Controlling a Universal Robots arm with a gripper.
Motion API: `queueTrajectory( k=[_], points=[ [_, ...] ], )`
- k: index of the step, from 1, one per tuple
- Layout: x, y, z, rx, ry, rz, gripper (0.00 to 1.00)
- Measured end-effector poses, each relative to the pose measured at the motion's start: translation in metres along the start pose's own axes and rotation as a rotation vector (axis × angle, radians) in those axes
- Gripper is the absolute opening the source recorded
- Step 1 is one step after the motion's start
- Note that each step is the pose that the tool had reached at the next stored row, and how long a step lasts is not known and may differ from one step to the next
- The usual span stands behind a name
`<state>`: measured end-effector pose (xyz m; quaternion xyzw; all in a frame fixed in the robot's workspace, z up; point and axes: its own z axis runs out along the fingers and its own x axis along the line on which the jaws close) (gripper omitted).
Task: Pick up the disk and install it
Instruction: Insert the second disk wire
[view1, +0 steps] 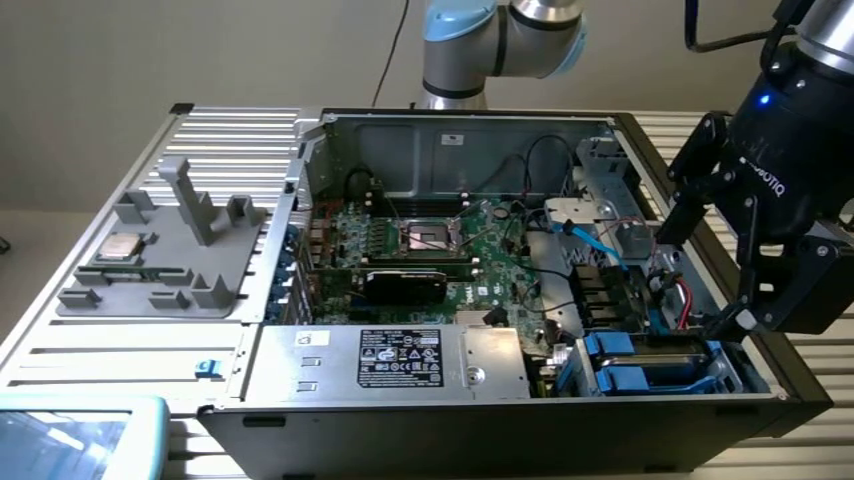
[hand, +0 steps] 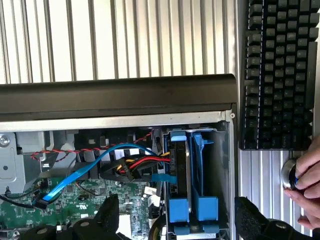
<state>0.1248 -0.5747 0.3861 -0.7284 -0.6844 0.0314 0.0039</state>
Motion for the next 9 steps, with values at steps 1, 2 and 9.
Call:
queueTrajectory(
  k=[1, 2, 9],
  points=[
    [0.0, 0.0, 0.0, 0.0, 0.0001, 0.0, 0.99],
    [0.0, -0.0001, 0.0, 0.0, 0.0, 0.0, 0.99],
    [0.0, -0.0001, -0.0001, 0.0, -0.0001, 0.0, 0.99]
  ],
)
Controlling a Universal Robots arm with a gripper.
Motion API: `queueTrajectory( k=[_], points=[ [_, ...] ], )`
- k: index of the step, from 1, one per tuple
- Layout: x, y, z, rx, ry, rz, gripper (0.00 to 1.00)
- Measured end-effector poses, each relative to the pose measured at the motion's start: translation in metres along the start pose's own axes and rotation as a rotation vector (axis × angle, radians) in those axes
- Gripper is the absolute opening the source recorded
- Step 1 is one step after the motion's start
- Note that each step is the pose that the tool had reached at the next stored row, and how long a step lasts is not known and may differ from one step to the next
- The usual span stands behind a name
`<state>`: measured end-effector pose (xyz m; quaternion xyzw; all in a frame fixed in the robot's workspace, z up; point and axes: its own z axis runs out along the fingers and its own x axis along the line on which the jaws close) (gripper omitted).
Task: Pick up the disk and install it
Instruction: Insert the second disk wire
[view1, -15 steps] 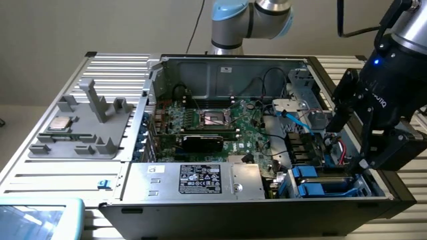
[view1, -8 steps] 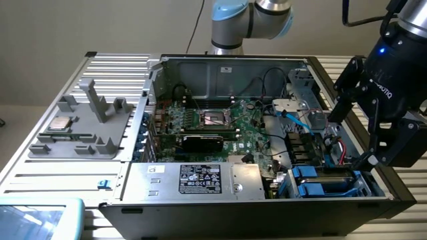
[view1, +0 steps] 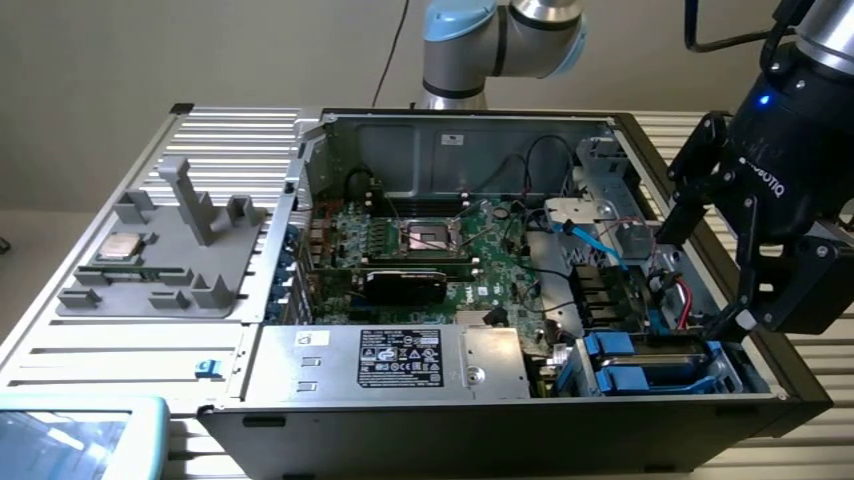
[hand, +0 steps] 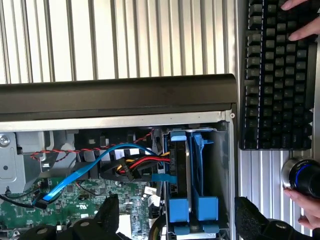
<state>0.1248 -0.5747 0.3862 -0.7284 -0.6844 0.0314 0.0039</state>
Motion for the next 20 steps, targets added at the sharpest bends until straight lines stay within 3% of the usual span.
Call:
queueTrajectory(
  k=[8, 9, 10, 15, 16, 19, 20],
  points=[
    [0.0, 0.0, 0.0, 0.0, 0.0, 0.0, 0.99],
    [0.0, 0.0, 0.0, 0.0, 0.0, 0.0, 0.9],
    [0.0, 0.0, 0.0, 0.0, 0.0, 0.0, 0.9],
    [0.0, 0.0, 0.0, 0.0005, 0.0, -0.001, 0.66],
    [0.0, 0.0, -0.0001, 0.0007, -0.0007, -0.008, 0.66],
    [0.0, 0.0, 0.0, -0.0007, -0.003, -0.058, 0.48],
    [0.0, 0.0001, 0.0, -0.0014, -0.004, -0.077, 0.48]
  ],
)
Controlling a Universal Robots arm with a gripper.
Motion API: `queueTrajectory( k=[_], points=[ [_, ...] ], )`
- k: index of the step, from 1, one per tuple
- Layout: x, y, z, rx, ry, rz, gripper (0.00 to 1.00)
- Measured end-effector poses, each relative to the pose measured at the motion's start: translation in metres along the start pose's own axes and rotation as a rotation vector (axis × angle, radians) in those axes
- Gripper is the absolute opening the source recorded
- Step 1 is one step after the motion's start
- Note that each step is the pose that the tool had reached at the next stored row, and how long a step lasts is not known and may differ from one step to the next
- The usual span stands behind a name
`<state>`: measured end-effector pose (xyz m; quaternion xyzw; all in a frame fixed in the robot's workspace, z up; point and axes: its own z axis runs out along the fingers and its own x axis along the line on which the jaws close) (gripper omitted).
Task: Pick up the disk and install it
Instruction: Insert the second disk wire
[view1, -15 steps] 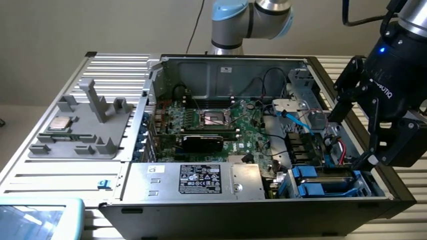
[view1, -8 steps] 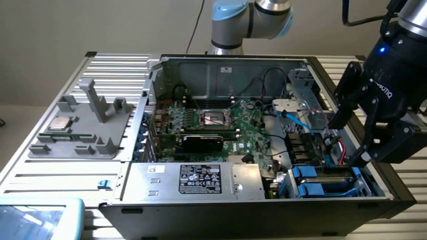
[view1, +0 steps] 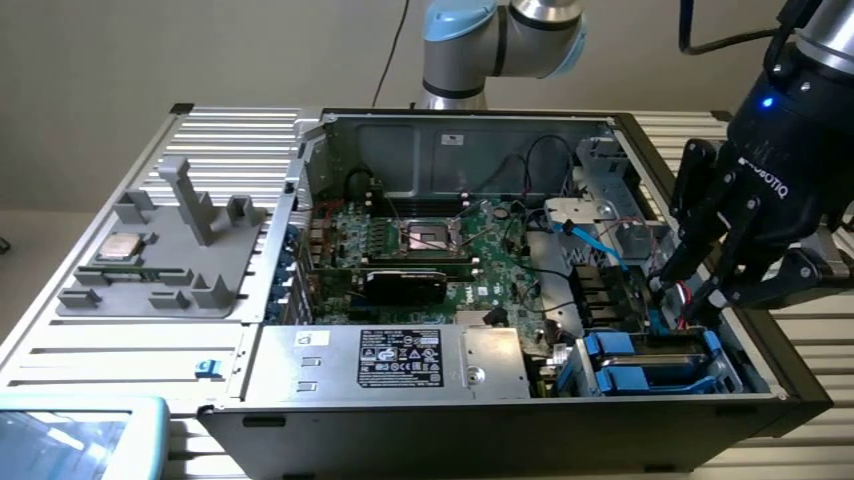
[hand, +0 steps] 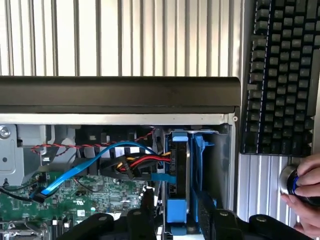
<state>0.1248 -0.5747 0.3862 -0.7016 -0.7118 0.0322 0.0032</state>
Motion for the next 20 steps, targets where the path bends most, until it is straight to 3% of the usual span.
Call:
queueTrajectory(
  k=[8, 20],
  points=[
    [0.0, 0.0, 0.0, -0.0059, -0.0072, -0.145, 0.12],
    [0.0, -0.0001, 0.0002, -0.0147, -0.0182, -0.363, 0.11]
  ],
)
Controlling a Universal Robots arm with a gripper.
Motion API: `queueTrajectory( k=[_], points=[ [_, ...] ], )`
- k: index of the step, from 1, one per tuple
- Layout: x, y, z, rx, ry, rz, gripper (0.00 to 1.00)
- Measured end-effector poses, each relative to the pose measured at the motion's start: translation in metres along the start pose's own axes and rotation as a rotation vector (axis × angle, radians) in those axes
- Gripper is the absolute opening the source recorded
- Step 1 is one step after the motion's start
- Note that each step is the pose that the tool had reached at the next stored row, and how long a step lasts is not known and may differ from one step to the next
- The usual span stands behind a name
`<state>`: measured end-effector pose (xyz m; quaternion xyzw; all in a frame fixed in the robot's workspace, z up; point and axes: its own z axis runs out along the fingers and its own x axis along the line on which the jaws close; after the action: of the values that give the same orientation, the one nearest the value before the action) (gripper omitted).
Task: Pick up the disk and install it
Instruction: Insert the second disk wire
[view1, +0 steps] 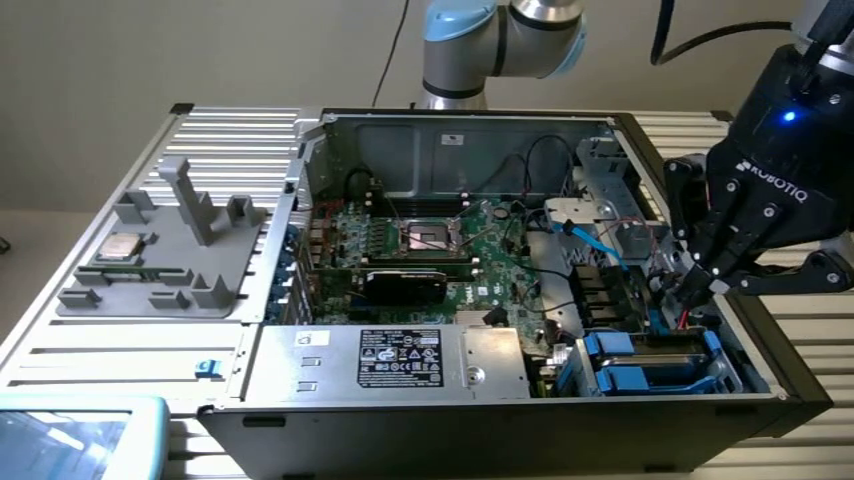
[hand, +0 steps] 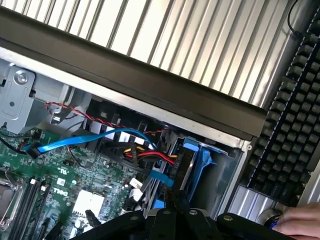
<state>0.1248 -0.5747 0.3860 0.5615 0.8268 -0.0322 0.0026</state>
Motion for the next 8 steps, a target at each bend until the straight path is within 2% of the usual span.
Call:
queueTrajectory(
  k=[8],
  points=[
    [0.0, 0.0, 0.0002, -0.0059, -0.0073, -0.145, 0.11]
  ],
)
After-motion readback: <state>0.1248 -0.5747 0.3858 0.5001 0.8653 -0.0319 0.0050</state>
